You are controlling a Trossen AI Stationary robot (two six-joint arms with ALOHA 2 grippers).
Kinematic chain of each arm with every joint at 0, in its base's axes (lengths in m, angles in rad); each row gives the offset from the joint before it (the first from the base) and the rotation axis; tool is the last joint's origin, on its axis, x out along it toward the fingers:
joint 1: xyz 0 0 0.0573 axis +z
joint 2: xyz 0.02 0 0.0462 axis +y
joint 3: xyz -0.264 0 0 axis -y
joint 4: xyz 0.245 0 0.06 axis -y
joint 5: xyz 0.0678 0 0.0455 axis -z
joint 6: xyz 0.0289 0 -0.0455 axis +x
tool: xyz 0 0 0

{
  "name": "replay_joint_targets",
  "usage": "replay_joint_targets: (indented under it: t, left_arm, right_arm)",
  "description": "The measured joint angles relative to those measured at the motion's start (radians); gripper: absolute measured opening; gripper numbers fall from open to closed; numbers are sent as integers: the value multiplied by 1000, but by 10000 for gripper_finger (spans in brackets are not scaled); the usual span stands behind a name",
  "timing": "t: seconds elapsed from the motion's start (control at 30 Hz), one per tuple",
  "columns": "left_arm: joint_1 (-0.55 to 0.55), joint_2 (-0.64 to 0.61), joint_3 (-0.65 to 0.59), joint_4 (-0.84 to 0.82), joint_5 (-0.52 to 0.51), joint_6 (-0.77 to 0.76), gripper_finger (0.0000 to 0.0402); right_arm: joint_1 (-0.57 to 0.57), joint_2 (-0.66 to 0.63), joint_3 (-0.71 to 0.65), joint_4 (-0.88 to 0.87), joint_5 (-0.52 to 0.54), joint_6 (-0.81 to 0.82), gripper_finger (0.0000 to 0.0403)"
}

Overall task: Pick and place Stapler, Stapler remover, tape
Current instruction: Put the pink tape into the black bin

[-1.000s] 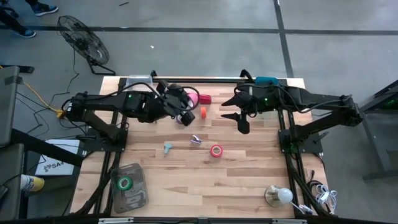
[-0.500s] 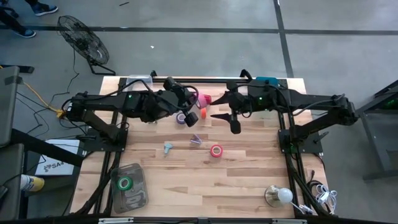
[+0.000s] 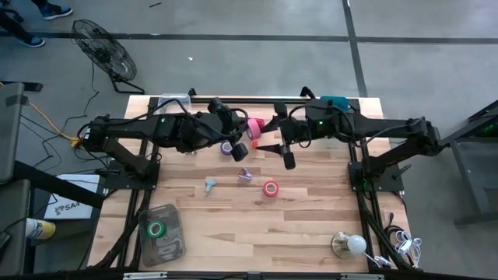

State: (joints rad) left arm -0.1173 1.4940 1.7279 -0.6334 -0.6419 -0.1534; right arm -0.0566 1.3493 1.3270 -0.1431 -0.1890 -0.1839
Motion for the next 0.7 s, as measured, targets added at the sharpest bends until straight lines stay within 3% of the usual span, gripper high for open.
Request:
replay_joint_targets:
  t: [0.23,0.7]
  left_arm:
    - [-1,0,0,6,4,1,36]
    - [-2,-1,0,12,39,1,37]
  right_arm:
    - [-1,6,0,32,-52,0,175]
    - [-1,6,0,52,-73,-1,39]
